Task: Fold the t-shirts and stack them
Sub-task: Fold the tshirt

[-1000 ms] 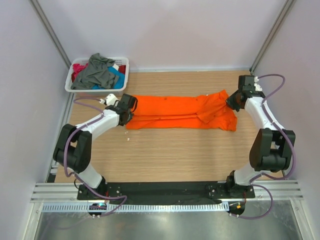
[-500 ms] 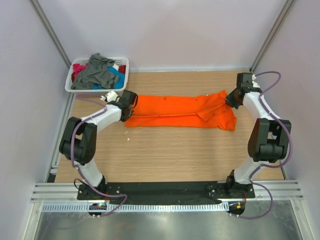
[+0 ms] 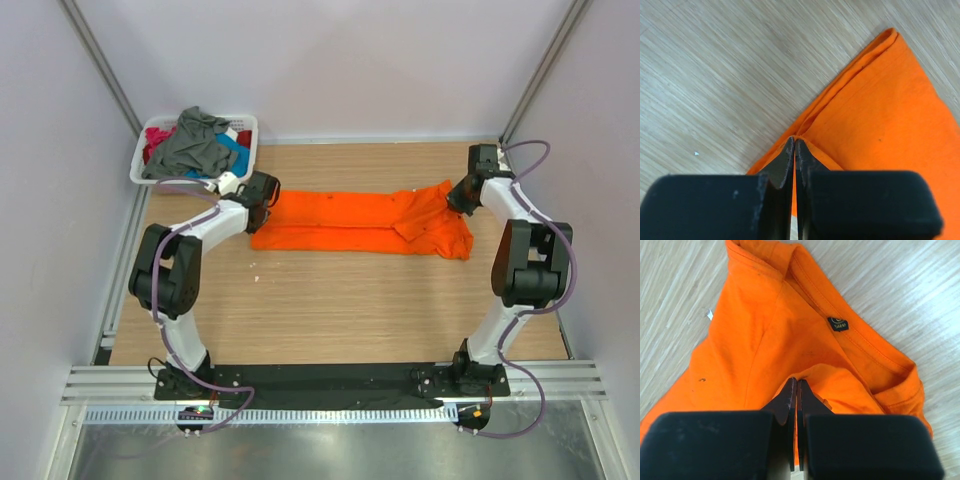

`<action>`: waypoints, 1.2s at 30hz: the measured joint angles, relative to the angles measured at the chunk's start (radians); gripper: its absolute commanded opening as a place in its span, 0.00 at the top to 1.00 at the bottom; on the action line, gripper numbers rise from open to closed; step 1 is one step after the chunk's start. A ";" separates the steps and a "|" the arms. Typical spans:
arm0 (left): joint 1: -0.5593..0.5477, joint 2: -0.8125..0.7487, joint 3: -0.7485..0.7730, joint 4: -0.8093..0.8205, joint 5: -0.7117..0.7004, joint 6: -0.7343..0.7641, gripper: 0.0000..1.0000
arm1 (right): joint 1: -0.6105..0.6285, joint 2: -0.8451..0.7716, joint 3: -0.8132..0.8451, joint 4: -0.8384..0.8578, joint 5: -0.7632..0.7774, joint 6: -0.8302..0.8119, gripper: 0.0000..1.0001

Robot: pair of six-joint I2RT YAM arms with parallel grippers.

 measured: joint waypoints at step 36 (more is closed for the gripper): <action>0.023 0.089 0.085 0.038 -0.008 0.110 0.21 | 0.000 0.153 0.231 0.001 -0.042 -0.148 0.07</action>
